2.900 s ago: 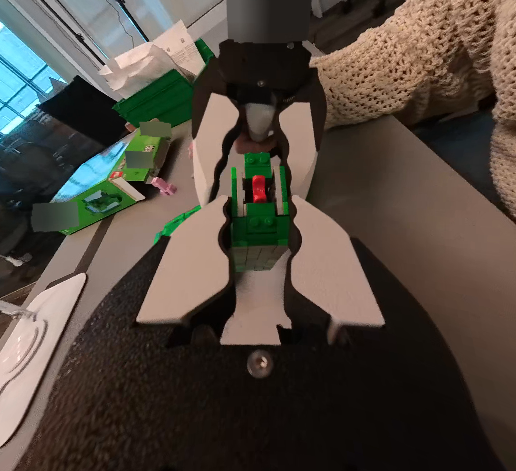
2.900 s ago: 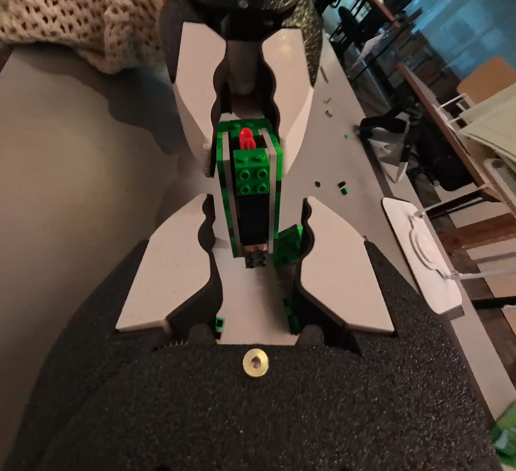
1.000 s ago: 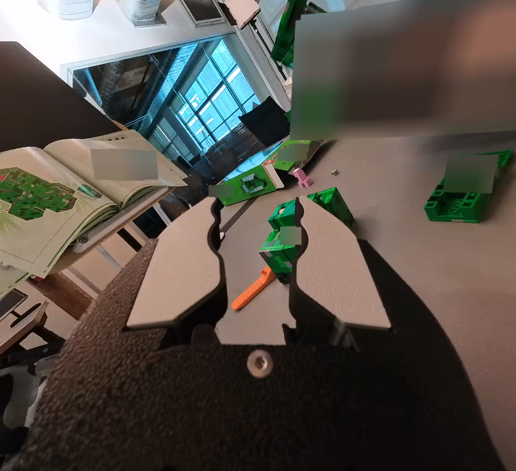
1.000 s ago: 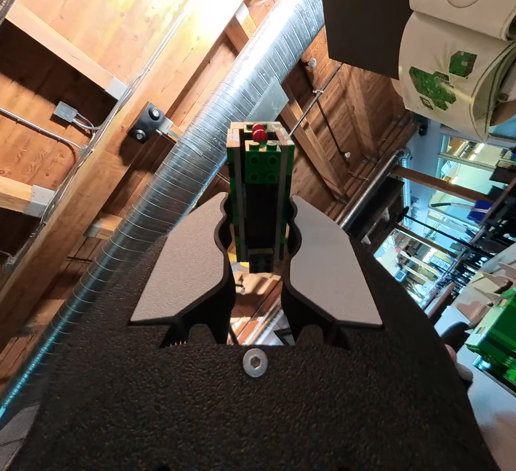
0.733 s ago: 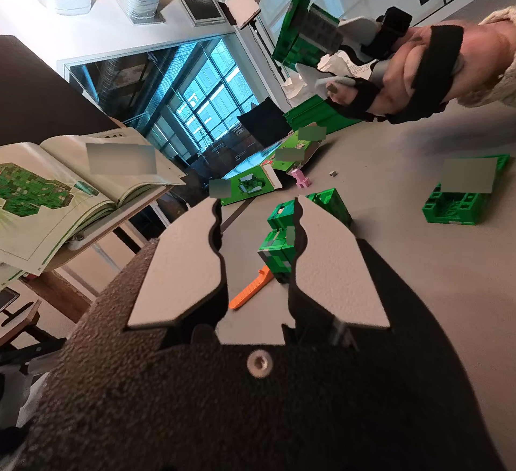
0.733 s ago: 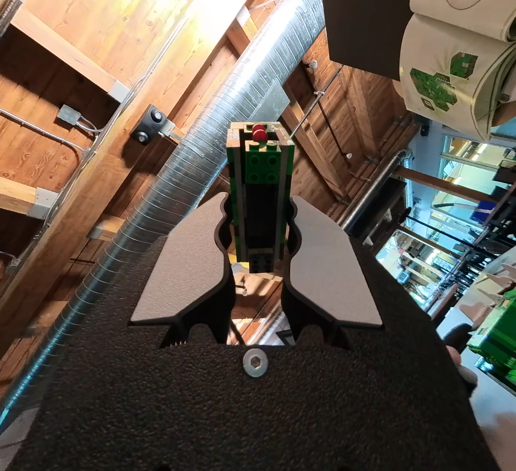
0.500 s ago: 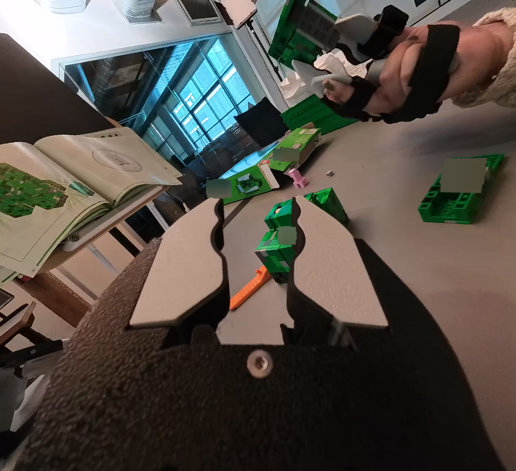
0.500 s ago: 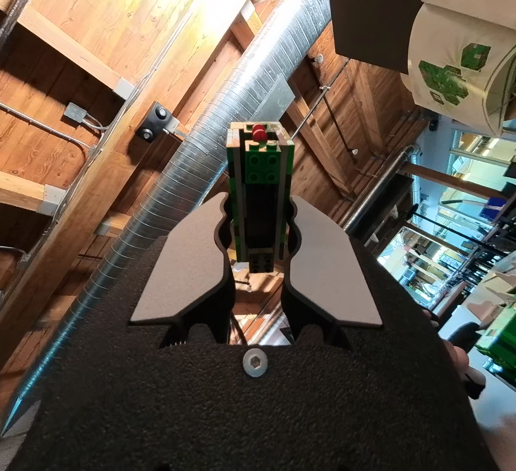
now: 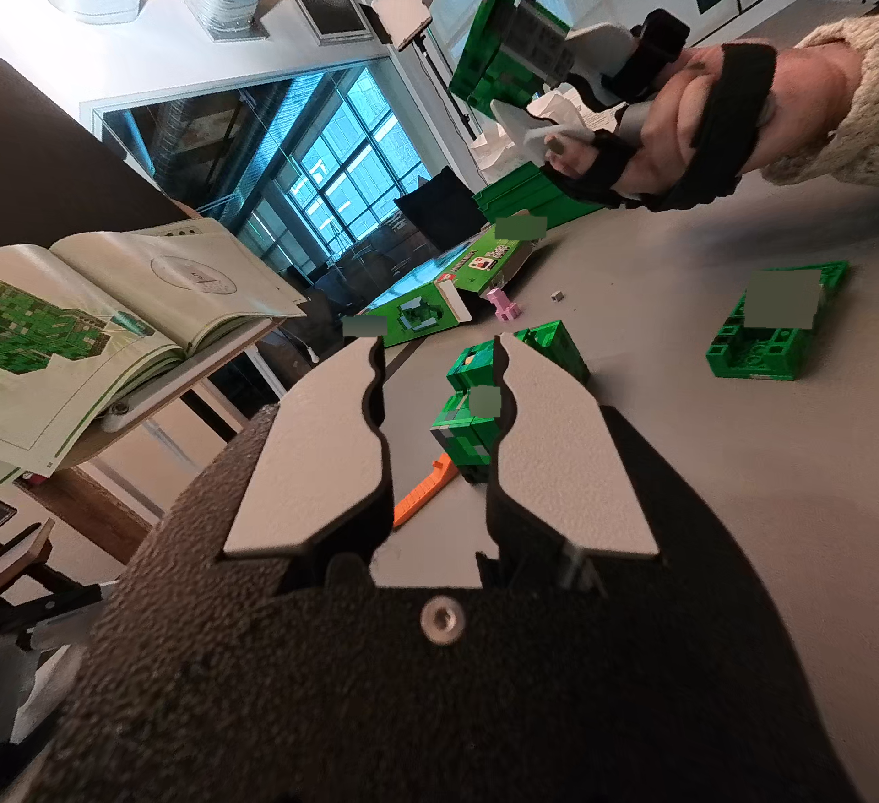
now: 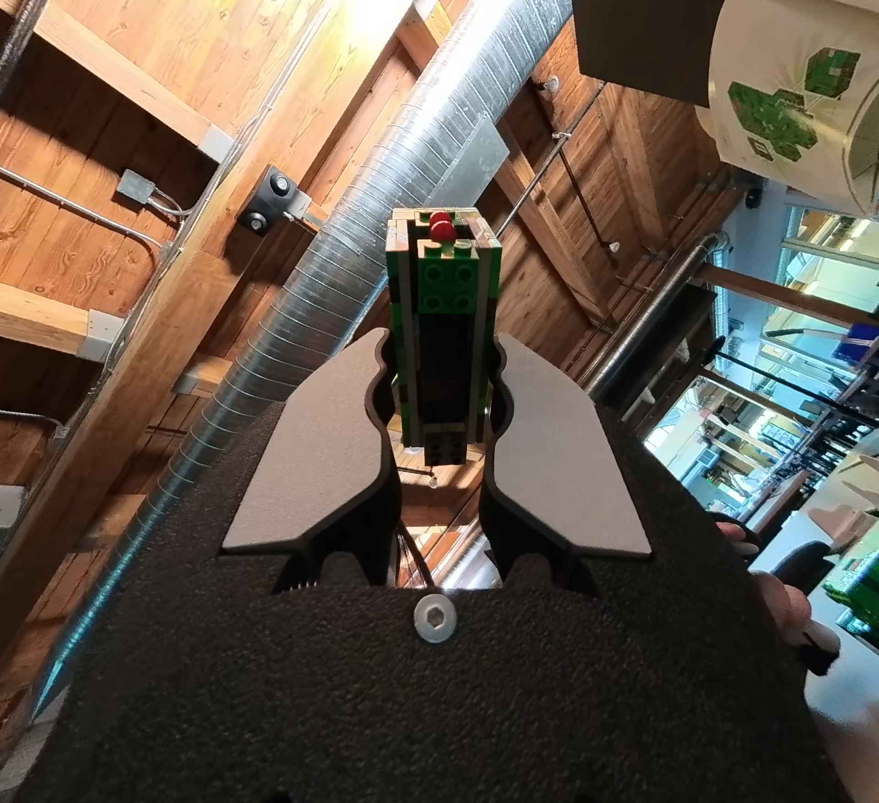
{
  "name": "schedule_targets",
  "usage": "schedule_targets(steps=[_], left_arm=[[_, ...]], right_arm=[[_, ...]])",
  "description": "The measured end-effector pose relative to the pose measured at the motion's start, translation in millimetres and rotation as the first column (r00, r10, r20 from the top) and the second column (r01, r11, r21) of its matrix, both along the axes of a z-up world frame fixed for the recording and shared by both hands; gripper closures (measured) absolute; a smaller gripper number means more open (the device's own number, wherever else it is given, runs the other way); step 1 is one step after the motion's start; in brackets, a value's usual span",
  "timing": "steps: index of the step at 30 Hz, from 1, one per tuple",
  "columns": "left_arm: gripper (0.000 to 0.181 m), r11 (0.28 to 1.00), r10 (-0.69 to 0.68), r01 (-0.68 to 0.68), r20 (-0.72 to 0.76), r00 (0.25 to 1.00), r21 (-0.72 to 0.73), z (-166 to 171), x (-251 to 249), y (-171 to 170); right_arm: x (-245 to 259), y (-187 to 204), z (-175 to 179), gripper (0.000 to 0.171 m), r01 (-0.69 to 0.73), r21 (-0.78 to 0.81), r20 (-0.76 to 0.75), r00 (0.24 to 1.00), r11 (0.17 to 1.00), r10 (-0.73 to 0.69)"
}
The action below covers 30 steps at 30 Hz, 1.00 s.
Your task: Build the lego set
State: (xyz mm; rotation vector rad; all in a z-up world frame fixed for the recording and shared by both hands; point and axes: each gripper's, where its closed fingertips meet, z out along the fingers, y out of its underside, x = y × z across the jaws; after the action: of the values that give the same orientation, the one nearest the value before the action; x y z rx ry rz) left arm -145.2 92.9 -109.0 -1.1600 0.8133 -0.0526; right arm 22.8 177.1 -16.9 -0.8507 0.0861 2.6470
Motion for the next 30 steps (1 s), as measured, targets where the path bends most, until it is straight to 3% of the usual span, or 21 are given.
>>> schedule_targets(steps=[30], left_arm=[[0.143, 1.000, -0.017, 0.017, -0.027, 0.999, -0.004, -3.7, 4.4, -0.5]], right_arm=[[3.1, 1.8, 0.8, 0.134, 0.003, 0.000, -0.018, 1.000, 1.000, -0.003]])
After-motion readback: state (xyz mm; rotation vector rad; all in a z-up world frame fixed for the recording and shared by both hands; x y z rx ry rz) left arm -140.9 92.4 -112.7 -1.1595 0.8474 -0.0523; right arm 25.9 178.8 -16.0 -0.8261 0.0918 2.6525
